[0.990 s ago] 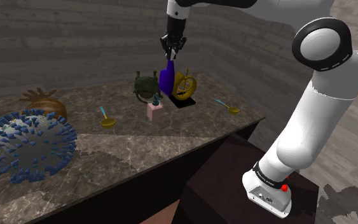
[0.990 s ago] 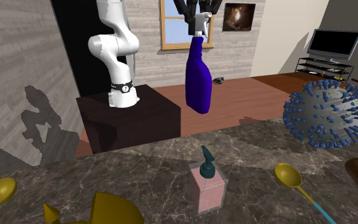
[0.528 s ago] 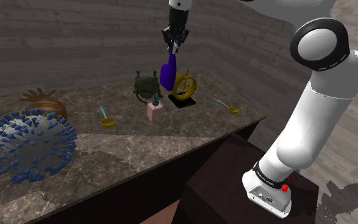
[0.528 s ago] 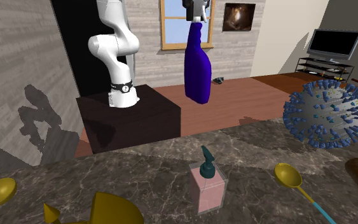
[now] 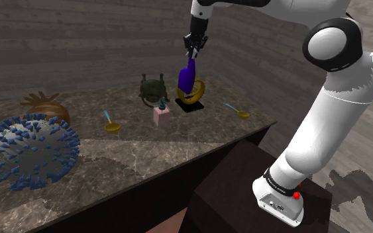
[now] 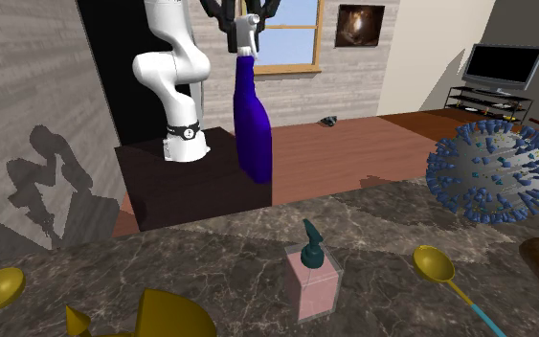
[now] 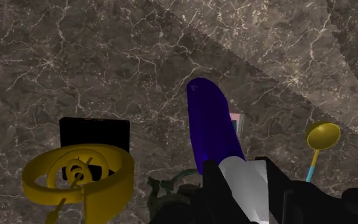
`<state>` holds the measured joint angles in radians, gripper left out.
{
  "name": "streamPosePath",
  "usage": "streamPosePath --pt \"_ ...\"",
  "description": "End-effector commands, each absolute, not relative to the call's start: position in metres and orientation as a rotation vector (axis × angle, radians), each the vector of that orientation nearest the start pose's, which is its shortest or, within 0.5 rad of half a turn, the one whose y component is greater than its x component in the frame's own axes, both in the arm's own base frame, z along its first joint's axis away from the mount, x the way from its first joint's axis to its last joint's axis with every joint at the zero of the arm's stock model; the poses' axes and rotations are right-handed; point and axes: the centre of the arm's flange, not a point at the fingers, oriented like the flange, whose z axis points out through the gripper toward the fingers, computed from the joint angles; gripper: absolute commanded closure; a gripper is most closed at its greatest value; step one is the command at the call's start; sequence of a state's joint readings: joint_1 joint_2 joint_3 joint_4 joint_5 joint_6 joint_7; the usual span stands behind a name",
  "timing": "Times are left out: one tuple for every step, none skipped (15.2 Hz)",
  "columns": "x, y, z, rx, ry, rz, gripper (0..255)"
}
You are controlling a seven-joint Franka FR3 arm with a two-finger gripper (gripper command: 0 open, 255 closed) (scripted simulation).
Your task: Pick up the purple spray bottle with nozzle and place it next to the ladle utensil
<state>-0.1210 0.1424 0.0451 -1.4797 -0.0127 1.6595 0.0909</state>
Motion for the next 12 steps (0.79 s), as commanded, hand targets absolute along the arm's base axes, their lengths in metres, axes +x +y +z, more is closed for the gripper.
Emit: streamPosePath --pt "0.604 -0.075 0.580 -3.136 0.260 -0.060 255" --pt "0.604 -0.088 0.576 -3.136 0.260 -0.060 255" --pt "0.603 -0.100 0.571 -3.136 0.260 -0.060 255" --pt "0.603 -0.113 0.567 -3.136 0.260 -0.060 255" --pt "0.603 -0.125 0.562 -3.136 0.260 -0.060 255" --pt "0.603 -0.137 0.558 -3.136 0.260 -0.060 255" --pt "0.602 -0.150 0.553 -3.136 0.260 -0.060 255" --pt "0.602 -0.162 0.549 -3.136 0.260 -0.060 255" --pt "0.602 -0.175 0.544 -3.136 0.260 -0.060 255" --pt "0.601 -0.187 0.540 -3.136 0.260 -0.060 255" --pt "0.601 -0.199 0.535 -3.136 0.260 -0.060 255" --pt "0.601 -0.212 0.531 -3.136 0.260 -0.060 255"
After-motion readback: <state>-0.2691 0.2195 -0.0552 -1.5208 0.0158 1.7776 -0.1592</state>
